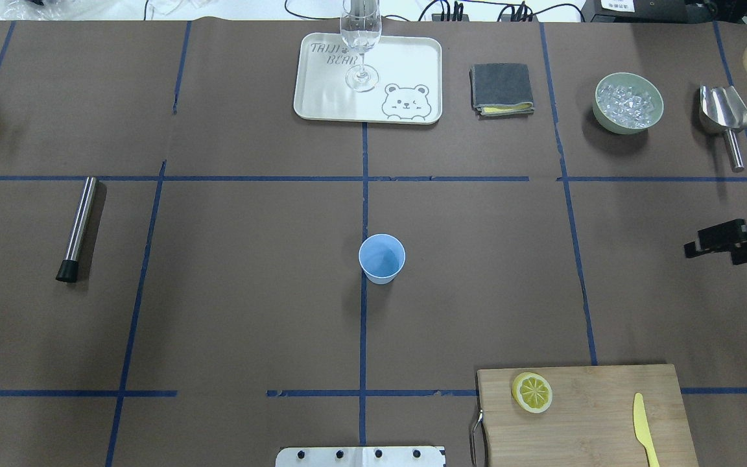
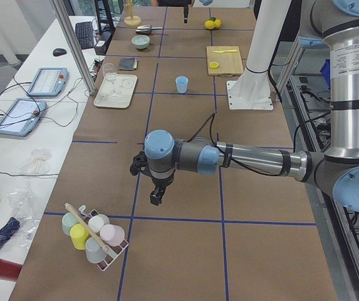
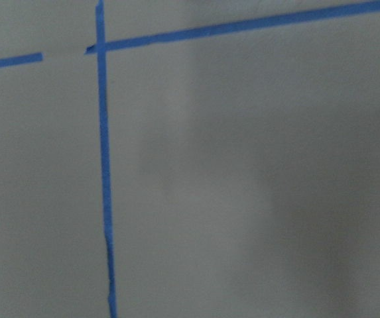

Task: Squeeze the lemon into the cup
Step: 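Move the right gripper down to the lemon slice on the cutting board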

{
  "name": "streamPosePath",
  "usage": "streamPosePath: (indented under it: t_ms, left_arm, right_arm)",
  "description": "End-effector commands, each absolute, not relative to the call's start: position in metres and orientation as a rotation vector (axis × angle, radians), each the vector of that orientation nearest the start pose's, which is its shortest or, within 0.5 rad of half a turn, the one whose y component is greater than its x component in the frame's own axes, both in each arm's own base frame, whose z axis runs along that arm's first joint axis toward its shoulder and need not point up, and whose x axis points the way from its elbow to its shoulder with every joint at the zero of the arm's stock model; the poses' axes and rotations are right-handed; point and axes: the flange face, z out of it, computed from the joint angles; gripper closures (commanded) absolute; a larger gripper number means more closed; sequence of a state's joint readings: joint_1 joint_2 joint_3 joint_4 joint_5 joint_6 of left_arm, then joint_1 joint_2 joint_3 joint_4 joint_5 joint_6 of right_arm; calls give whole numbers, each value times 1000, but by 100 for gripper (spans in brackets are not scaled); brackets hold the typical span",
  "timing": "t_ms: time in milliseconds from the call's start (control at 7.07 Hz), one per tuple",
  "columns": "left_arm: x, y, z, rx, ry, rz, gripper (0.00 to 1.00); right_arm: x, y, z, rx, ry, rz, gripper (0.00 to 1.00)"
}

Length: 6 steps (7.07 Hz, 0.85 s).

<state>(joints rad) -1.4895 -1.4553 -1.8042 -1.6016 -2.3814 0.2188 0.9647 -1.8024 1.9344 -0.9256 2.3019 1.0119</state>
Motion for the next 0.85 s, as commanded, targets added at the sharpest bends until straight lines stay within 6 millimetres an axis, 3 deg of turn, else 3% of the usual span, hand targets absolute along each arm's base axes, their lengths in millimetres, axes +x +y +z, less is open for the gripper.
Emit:
streamPosePath:
  t_ms: [0,142,283,425,566,708]
  left_arm:
    - [-24,-467,585,221,794,354,0]
    - [-24,-469,584,224,788,355,0]
    - [-24,-468,584,223,786,356,0]
    - [-24,-466,585,222,788,355,0]
    - [-24,-465,585,222,788,355,0]
    - [-24,-465,587,219,788,354,0]
  right_arm:
    - [-281,-315,460,20,-1009,8,0]
    - [-312,-288,446,49,-998,-6,0]
    - [-352,-282,419,16,-966,26,0]
    - [-378,-295,381,-6,-919,47,0]
    - [-400,-276,356,-50,-873,88,0]
    - [-410,-257,350,-35,-826,78,0]
